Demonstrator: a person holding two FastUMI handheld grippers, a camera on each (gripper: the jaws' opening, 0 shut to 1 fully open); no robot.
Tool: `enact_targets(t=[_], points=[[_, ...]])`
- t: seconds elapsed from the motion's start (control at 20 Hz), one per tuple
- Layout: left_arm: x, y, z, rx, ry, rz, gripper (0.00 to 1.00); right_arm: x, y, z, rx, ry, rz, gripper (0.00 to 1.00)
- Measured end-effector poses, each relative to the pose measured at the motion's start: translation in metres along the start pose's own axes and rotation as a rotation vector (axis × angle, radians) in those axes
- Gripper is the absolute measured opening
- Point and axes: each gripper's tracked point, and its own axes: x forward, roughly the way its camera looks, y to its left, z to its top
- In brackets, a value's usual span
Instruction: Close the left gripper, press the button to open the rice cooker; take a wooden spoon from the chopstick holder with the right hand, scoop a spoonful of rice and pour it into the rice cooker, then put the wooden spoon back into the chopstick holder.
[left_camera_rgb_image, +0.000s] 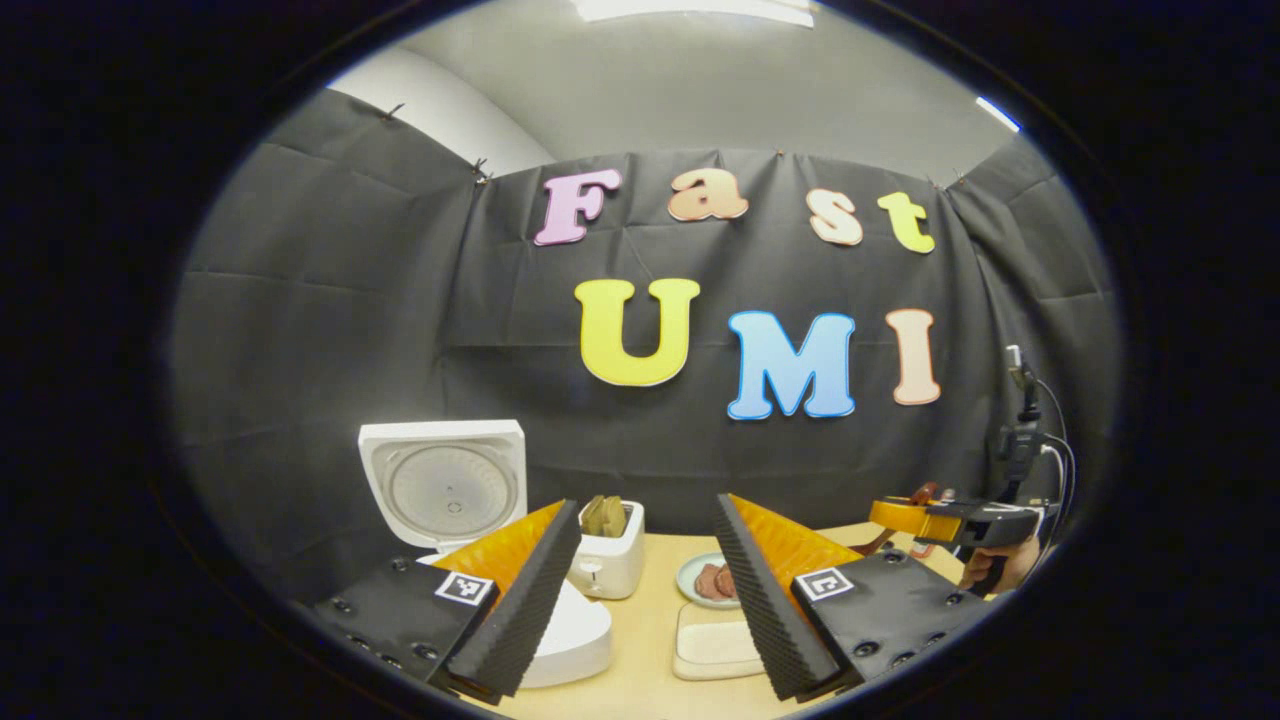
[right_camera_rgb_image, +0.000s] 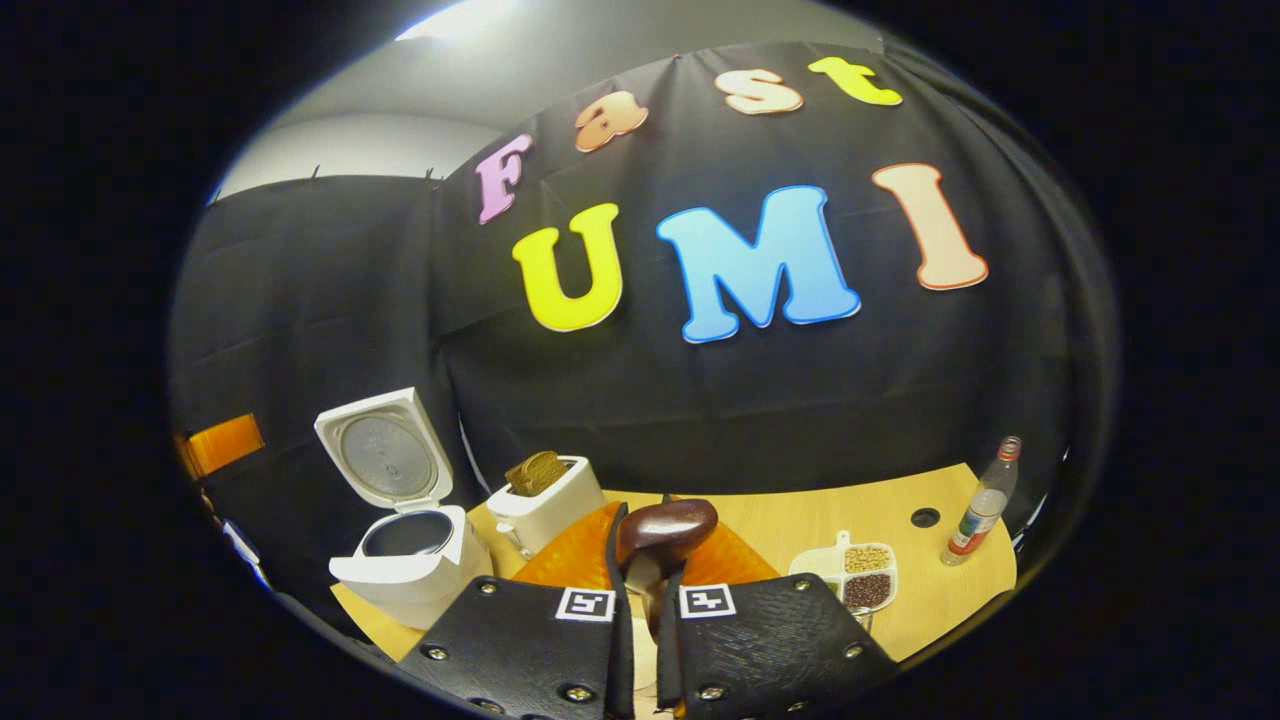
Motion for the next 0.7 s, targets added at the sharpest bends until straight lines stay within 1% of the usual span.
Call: enact_targets(t=[0.1,0.2,0.25,0.35,0.5,0.6,0.65,0.7], points=[[-0.002,0.01,0.001,0.011,-0.007,0.007,0.93,0.015,0.012,-0.02,-0.013,0.043,0.02,0.09],[-0.003,0.017,-0.001,0.02,-0.005,0.005,0.92,0.028,0.02,-0.045,-0.036,0.091,0.023,0.09],[-0.005,0.021,-0.001,0.028,-0.006,0.005,0.92,0.034,0.02,-0.058,-0.056,0.115,0.017,0.09],[-0.007,0.03,-0.003,0.042,-0.007,0.003,0.92,0.043,0.015,-0.08,-0.1,0.169,-0.022,0.09],[-0.005,0.043,-0.007,0.054,-0.003,0.012,0.92,0.052,0.019,-0.11,-0.154,0.231,-0.048,0.1],[-0.005,0.046,-0.008,0.047,-0.005,0.013,0.92,0.056,0.023,-0.133,-0.215,0.279,-0.044,0.09],[-0.003,0.048,-0.008,0.043,-0.004,0.013,0.92,0.057,0.026,-0.146,-0.228,0.307,-0.035,0.09],[-0.003,0.053,-0.01,0.042,-0.002,0.017,0.92,0.057,0.034,-0.15,-0.216,0.304,-0.018,0.09]])
